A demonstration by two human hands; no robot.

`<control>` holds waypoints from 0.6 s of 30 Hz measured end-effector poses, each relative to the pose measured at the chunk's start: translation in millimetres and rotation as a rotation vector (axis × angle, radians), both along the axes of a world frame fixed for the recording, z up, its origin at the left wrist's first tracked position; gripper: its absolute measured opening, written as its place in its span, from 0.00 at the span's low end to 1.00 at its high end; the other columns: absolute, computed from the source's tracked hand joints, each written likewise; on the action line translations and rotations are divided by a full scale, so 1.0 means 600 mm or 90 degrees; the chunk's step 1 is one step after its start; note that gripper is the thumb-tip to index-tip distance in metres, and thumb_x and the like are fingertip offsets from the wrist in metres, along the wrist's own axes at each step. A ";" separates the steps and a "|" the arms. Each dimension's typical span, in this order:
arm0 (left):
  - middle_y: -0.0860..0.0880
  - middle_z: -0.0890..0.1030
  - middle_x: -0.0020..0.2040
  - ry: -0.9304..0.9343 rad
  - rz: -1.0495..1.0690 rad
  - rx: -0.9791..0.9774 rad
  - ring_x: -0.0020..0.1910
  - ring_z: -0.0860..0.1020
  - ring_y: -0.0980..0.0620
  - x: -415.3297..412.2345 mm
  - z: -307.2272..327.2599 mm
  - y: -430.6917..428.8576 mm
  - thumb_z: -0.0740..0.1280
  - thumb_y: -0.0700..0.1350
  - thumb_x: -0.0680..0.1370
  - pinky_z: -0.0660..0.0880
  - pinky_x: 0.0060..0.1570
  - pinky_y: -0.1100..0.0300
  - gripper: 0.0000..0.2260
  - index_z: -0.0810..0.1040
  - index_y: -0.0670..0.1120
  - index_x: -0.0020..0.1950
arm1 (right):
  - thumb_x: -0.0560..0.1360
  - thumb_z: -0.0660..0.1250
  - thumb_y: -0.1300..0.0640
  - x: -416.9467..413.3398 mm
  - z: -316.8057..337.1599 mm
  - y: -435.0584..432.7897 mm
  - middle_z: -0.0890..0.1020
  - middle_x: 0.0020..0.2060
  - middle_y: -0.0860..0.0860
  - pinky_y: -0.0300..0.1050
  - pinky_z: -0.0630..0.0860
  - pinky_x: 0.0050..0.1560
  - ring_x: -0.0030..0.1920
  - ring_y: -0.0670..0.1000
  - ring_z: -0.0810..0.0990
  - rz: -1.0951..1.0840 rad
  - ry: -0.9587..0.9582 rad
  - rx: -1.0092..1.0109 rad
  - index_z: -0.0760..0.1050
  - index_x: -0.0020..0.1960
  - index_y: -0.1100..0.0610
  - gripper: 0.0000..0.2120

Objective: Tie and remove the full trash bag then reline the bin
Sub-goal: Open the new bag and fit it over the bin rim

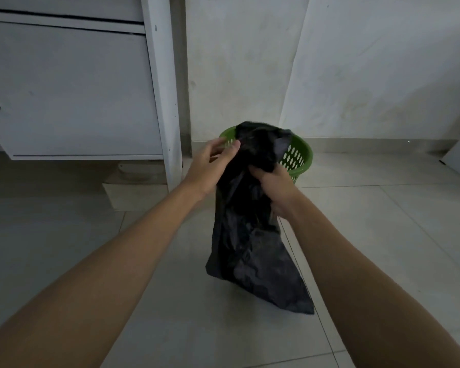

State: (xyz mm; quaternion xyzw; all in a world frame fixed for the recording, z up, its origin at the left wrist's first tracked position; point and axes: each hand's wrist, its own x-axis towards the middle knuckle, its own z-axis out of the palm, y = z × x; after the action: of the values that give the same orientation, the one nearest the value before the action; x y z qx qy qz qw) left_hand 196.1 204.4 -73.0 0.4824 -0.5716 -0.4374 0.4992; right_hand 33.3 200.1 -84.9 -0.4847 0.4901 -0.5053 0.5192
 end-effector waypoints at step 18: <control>0.53 0.80 0.61 -0.010 0.024 0.231 0.62 0.76 0.51 0.017 -0.046 -0.005 0.68 0.53 0.78 0.75 0.56 0.51 0.10 0.81 0.55 0.58 | 0.83 0.59 0.46 -0.081 0.010 0.022 0.82 0.60 0.58 0.56 0.76 0.64 0.60 0.59 0.81 -0.011 -0.298 0.167 0.76 0.67 0.60 0.22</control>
State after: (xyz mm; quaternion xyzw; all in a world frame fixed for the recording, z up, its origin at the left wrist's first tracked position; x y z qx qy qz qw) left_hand 206.1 201.1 -100.6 0.5786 -0.4777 -0.5204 0.4077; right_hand -15.0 213.0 -79.2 -0.2791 0.4222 -0.5404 0.6722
